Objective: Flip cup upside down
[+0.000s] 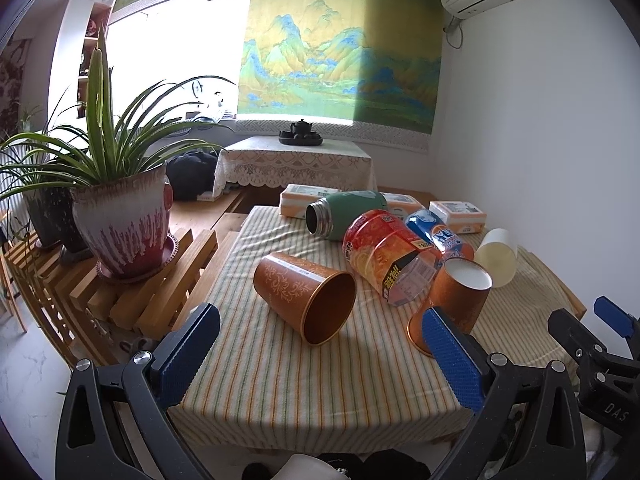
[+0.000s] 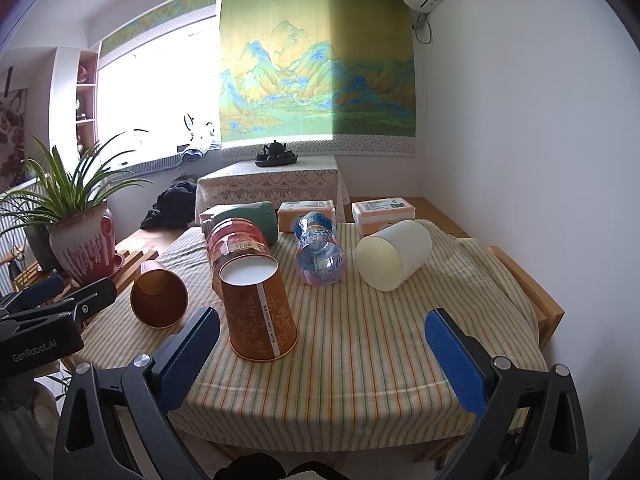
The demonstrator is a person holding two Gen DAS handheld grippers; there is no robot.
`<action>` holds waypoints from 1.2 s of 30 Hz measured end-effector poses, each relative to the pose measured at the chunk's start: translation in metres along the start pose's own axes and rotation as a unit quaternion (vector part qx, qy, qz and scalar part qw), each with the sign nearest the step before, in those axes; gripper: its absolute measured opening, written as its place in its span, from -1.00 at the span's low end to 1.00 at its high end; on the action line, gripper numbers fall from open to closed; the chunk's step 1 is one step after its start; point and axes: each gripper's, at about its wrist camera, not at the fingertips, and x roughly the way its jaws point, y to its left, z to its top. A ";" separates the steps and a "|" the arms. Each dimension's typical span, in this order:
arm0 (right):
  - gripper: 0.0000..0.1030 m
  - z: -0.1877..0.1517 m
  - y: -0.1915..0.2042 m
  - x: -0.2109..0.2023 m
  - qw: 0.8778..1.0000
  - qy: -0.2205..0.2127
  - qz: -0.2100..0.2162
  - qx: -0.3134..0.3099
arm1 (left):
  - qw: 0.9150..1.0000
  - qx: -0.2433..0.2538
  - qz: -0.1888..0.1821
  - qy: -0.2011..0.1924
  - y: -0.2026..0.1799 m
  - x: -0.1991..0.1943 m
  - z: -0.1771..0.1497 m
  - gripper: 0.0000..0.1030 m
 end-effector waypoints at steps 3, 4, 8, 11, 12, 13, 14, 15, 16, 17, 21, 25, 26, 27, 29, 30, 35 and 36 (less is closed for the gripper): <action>0.97 0.000 -0.001 0.000 1.000 0.000 0.000 0.001 | 1.000 -0.001 0.000 0.002 0.000 0.001 -0.001 0.99; 0.97 0.000 -0.002 0.001 1.000 0.000 0.000 0.002 | 1.000 0.000 0.000 0.002 0.000 0.002 -0.001 0.99; 0.97 -0.001 -0.004 0.001 1.000 0.001 0.000 0.004 | 1.000 0.001 -0.001 0.002 -0.001 0.002 -0.001 0.99; 0.97 -0.001 -0.004 0.002 1.000 0.001 0.000 0.004 | 1.000 0.003 -0.001 0.002 -0.003 0.002 -0.001 0.99; 0.97 -0.001 -0.004 0.002 1.000 0.001 0.000 0.003 | 1.000 0.003 -0.001 0.002 -0.003 0.002 -0.001 0.99; 0.97 -0.001 -0.004 0.002 1.000 0.001 -0.001 0.003 | 1.000 0.004 -0.002 0.003 -0.004 0.002 -0.001 0.99; 0.97 -0.001 -0.005 0.002 1.000 0.001 -0.001 0.003 | 1.000 0.004 -0.002 0.003 -0.004 0.003 -0.001 0.99; 0.97 -0.001 -0.005 0.002 1.000 0.001 0.000 0.004 | 1.000 0.003 -0.002 0.003 -0.005 0.003 -0.001 0.99; 0.97 -0.001 -0.006 0.002 1.000 0.001 0.000 0.005 | 1.000 0.004 -0.002 0.003 -0.006 0.003 -0.001 0.99; 0.97 -0.001 -0.005 0.002 1.000 0.001 0.000 0.005 | 1.000 0.004 -0.003 0.003 -0.007 0.003 -0.001 0.99; 0.97 -0.002 -0.006 0.002 1.000 0.001 -0.002 0.004 | 1.000 0.007 -0.004 0.003 -0.008 0.003 -0.001 0.99; 0.97 -0.002 -0.008 0.003 1.000 0.001 -0.003 0.006 | 1.000 0.006 -0.003 0.003 -0.009 0.004 -0.002 0.99; 0.97 -0.002 -0.008 0.003 1.000 0.002 -0.002 0.006 | 1.000 0.006 -0.002 0.003 -0.009 0.004 -0.002 0.99; 0.97 -0.002 -0.008 0.003 1.000 0.002 -0.003 0.006 | 1.000 0.007 -0.003 0.003 -0.009 0.004 -0.002 0.99; 0.97 -0.003 -0.008 0.003 1.000 0.002 -0.004 0.007 | 1.000 0.006 -0.002 0.002 -0.009 0.004 -0.002 0.99; 0.97 -0.003 -0.008 0.003 1.000 0.002 -0.003 0.007 | 1.000 0.006 -0.002 0.002 -0.008 0.004 -0.002 0.99; 0.97 -0.004 -0.007 0.004 1.000 0.003 -0.003 0.005 | 1.000 0.007 -0.002 0.001 -0.009 0.004 -0.001 0.99; 0.97 -0.004 -0.007 0.004 1.000 0.003 -0.003 0.006 | 1.000 0.007 -0.003 0.001 -0.009 0.004 0.000 0.99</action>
